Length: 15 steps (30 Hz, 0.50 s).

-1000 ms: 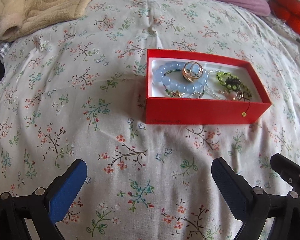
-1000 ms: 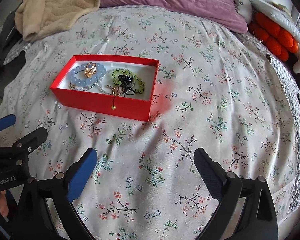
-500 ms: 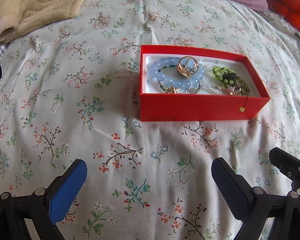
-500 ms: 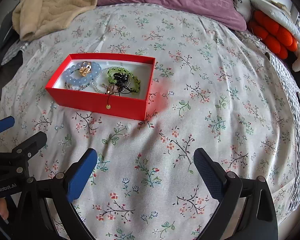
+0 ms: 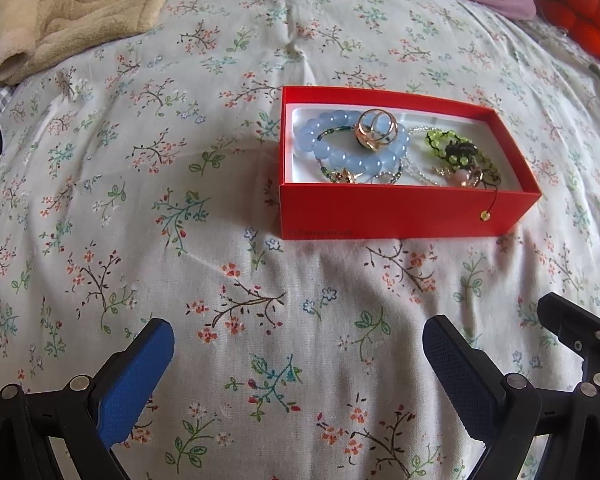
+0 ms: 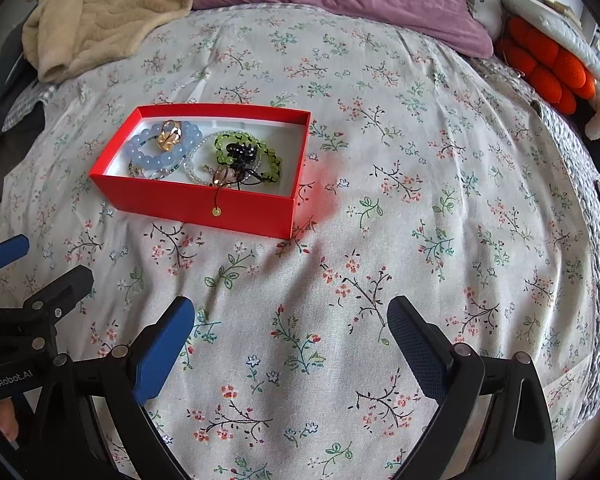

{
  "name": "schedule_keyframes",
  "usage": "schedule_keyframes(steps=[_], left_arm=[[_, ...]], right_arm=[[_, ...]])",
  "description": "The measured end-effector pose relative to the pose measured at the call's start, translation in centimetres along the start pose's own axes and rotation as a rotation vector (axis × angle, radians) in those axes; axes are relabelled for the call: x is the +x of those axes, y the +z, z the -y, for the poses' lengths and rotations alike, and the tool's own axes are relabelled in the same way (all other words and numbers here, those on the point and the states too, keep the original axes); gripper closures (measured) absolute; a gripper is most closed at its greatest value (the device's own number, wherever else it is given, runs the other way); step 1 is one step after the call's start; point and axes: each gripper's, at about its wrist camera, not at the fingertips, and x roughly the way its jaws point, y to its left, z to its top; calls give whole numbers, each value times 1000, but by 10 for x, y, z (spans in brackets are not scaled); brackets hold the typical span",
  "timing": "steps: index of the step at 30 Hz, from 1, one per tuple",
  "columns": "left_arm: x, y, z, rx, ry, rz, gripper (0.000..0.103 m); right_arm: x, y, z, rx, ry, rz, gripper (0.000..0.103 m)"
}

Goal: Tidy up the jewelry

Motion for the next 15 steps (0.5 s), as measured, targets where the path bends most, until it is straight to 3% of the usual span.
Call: schedule_keyframes(steps=[15], left_arm=[[1, -1, 0, 1, 1, -3, 1]], right_arm=[[1, 0, 0, -2, 0, -1, 4]])
